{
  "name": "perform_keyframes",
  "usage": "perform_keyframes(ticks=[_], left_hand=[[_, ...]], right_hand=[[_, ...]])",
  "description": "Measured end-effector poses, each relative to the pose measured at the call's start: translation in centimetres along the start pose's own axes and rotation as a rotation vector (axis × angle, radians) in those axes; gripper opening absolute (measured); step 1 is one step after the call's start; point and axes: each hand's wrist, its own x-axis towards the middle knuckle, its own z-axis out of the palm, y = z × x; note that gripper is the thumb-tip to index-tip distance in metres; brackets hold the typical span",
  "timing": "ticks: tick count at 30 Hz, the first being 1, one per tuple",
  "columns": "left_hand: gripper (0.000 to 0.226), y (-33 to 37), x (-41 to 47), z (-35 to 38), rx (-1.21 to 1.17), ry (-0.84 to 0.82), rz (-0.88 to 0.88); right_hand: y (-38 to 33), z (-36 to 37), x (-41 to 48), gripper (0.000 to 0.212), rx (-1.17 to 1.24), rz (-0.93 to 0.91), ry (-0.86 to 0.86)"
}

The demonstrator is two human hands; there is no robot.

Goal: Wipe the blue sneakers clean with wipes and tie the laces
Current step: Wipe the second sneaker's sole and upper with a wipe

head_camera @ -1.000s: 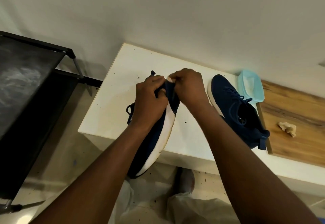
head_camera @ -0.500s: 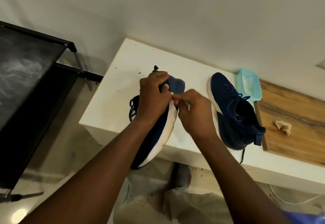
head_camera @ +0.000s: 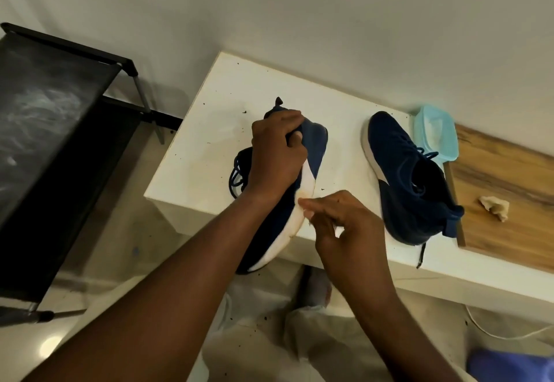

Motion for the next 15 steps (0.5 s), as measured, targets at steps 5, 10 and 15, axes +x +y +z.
perform_keyframes(ticks=[5,10,15], left_hand=[[0.031,0.1,-0.1,-0.3,-0.025,0.027,0.010],[0.029,-0.3,0.2,-0.5,-0.058,0.017,-0.015],[0.031,-0.3,0.1,-0.4,-0.053,0.005,-0.013]], right_hand=[[1.5,1.8,7.1,0.025,-0.056,0.015,0.096],[0.5,1.5,6.1,0.031,-0.077,-0.039,0.001],[-1.9,1.3,-1.5,0.039,-0.182,-0.152,-0.114]])
